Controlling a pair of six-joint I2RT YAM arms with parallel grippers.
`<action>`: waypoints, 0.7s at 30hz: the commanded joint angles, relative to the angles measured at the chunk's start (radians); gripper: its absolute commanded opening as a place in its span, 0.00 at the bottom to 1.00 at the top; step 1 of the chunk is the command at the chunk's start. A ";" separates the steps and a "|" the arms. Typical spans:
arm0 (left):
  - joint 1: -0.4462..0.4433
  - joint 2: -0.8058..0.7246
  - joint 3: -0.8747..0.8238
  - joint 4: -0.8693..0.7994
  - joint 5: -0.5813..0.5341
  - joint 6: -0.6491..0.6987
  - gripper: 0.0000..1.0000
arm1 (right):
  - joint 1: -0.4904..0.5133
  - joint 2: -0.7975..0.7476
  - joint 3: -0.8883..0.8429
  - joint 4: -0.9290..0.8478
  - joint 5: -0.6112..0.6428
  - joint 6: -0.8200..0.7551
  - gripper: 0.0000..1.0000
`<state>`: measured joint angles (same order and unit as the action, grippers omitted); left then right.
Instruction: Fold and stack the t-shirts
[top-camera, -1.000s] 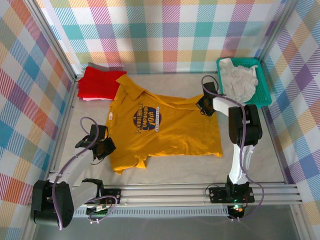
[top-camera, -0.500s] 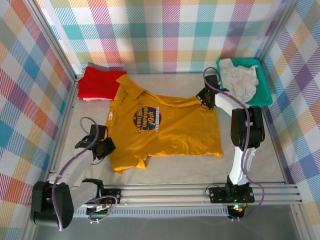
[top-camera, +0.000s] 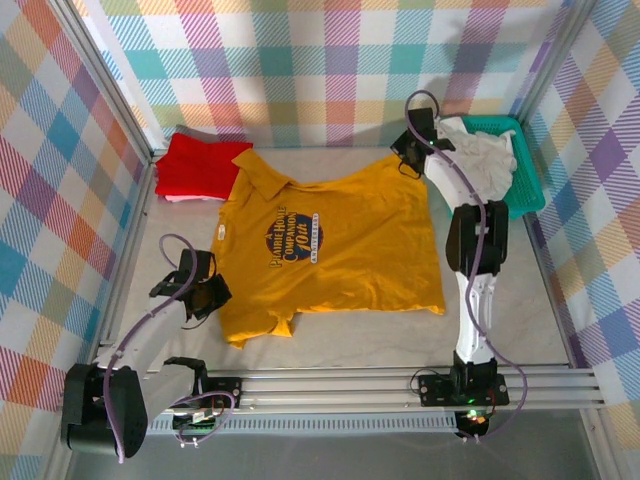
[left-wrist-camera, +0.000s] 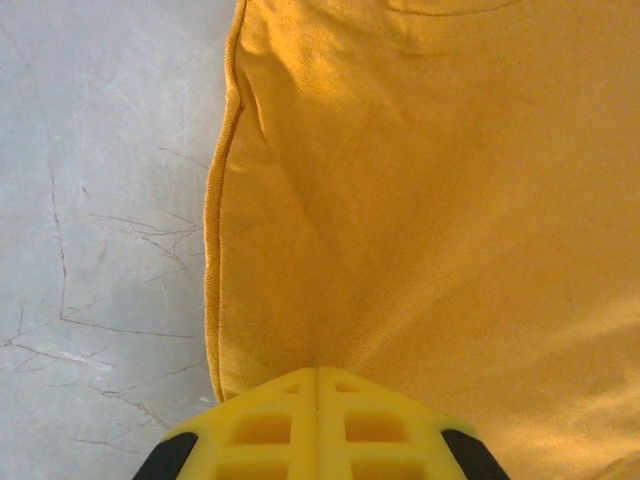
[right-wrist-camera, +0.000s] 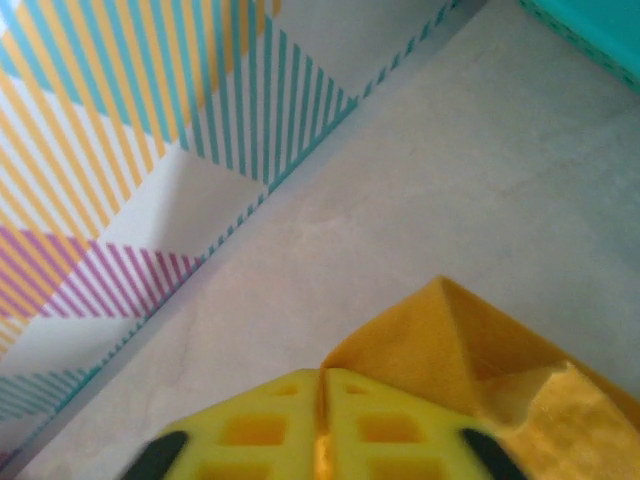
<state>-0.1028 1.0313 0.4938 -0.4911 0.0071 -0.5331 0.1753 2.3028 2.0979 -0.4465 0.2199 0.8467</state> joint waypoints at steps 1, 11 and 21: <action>0.009 -0.023 -0.021 -0.006 -0.012 0.005 0.00 | -0.019 0.114 0.181 -0.111 0.060 -0.031 0.07; 0.009 -0.051 -0.030 -0.012 -0.026 -0.005 0.00 | -0.010 0.102 0.360 -0.135 0.005 -0.155 0.17; 0.007 -0.061 -0.013 -0.013 -0.011 0.014 0.00 | 0.101 -0.239 -0.359 0.121 -0.259 -0.208 0.01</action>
<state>-0.1032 0.9833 0.4736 -0.4915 0.0067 -0.5331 0.2459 2.0712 1.8538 -0.4042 0.0757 0.6704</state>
